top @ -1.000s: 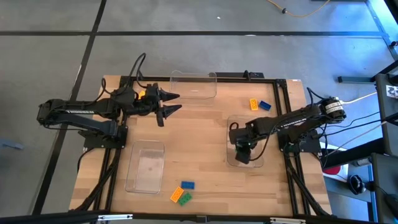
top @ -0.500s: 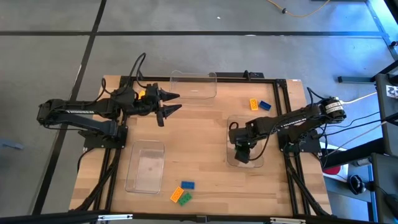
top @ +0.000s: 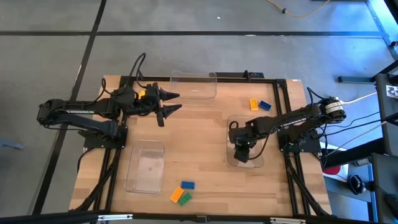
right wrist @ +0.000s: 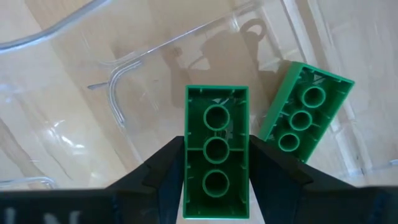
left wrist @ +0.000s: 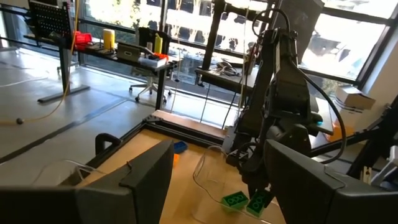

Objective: Sort & place blocks by color
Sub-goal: Put the top green block into the bottom right transparent bin

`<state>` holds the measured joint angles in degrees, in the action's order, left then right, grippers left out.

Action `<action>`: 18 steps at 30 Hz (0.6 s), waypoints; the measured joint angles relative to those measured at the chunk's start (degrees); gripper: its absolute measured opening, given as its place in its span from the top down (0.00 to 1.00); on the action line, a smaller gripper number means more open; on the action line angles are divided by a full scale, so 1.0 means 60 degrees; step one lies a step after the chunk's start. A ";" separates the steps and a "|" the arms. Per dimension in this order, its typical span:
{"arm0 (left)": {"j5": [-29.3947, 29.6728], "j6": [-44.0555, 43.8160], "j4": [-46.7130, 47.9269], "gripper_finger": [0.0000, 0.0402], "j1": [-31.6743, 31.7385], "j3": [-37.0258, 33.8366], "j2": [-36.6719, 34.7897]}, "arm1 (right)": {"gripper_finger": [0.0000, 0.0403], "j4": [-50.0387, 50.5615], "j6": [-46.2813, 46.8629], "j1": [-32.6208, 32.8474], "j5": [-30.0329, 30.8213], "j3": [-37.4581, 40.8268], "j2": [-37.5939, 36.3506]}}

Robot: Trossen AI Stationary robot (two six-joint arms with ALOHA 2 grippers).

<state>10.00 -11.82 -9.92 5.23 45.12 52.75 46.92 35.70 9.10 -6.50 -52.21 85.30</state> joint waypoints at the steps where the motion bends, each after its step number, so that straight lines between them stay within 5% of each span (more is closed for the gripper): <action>1: 0.0000 0.0041 -0.0003 0.40 0.0001 0.0000 0.0000 | 0.58 0.0002 0.0000 0.0000 -0.0002 0.0000 0.0000; 10: 0.0000 0.0070 -0.0003 0.40 0.0000 0.0000 0.0000 | 0.57 0.0061 0.0098 -0.0007 -0.0195 0.0004 0.0000; 18: 0.0000 0.0070 -0.0003 0.40 0.0001 0.0000 0.0000 | 0.57 -0.0188 0.0176 0.0055 0.0632 0.0004 0.0003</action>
<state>10.00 -11.40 -9.93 5.23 45.12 52.75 45.79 36.76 9.43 -2.71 -52.18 85.31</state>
